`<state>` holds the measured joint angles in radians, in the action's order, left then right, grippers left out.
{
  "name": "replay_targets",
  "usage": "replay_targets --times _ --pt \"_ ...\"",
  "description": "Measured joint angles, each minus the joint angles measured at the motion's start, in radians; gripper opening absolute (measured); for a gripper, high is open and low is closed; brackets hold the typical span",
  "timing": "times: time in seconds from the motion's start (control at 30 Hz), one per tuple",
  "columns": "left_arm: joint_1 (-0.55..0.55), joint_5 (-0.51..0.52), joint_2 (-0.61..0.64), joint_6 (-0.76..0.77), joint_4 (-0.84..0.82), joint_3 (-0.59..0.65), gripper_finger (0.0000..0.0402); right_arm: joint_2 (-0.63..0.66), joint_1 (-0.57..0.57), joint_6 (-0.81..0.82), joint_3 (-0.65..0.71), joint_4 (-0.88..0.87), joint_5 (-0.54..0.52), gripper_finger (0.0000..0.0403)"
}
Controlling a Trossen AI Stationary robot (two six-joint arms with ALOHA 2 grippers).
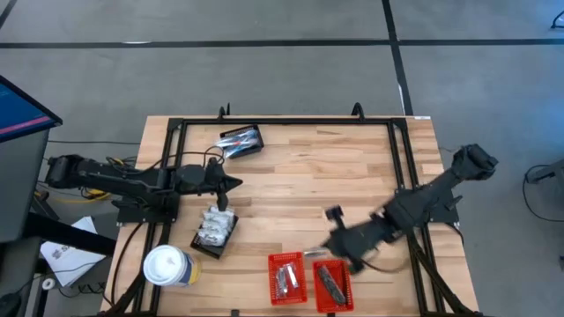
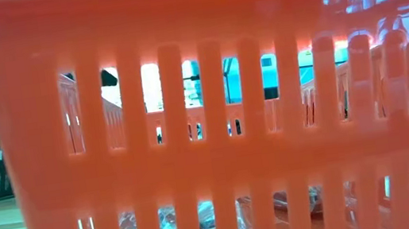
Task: Pick & Place Travel size toiletries
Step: Put the black hair brush into the right red bin
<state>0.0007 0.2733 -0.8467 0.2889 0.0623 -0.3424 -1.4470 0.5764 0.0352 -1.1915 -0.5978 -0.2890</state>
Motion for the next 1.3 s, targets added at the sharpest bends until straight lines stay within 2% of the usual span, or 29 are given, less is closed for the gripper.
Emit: replay_targets --times 0.13,0.3,0.47,0.63,0.83,0.97,1.03,1.17,1.3 --pt "-0.026 -0.001 0.0 0.0 0.026 -0.001 0.0001 0.0 0.116 -0.021 0.0 -0.036 0.002 0.0" --pt "-0.055 -0.001 0.0 0.0 0.057 -0.001 0.0001 -0.05 0.198 -0.198 0.001 -0.031 0.031 0.0" --pt "-0.076 -0.001 0.0 0.0 0.064 -0.002 0.0001 -0.132 0.204 -0.338 0.001 -0.008 0.058 0.0" --pt "-0.092 -0.001 0.0 -0.001 0.07 -0.002 0.0001 -0.205 0.177 -0.343 0.001 -0.001 0.107 0.0" --pt "-0.092 -0.001 0.0 -0.004 0.075 -0.002 0.0001 -0.216 0.16 -0.33 0.0 0.03 0.115 0.0" --pt "-0.101 -0.001 0.0 -0.004 0.075 -0.002 0.0001 -0.182 0.185 -0.245 -0.001 -0.011 0.118 0.0" --pt "-0.103 -0.001 0.0 -0.004 0.075 -0.002 0.0001 -0.168 0.203 -0.14 -0.002 -0.045 0.125 0.0" --pt "-0.103 -0.001 0.0 -0.004 0.076 -0.002 0.0001 -0.159 0.231 0.178 -0.002 -0.128 0.135 0.0" --pt "-0.103 -0.001 0.0 -0.004 0.078 -0.002 0.0001 -0.186 0.288 0.298 -0.002 -0.136 0.207 0.0"
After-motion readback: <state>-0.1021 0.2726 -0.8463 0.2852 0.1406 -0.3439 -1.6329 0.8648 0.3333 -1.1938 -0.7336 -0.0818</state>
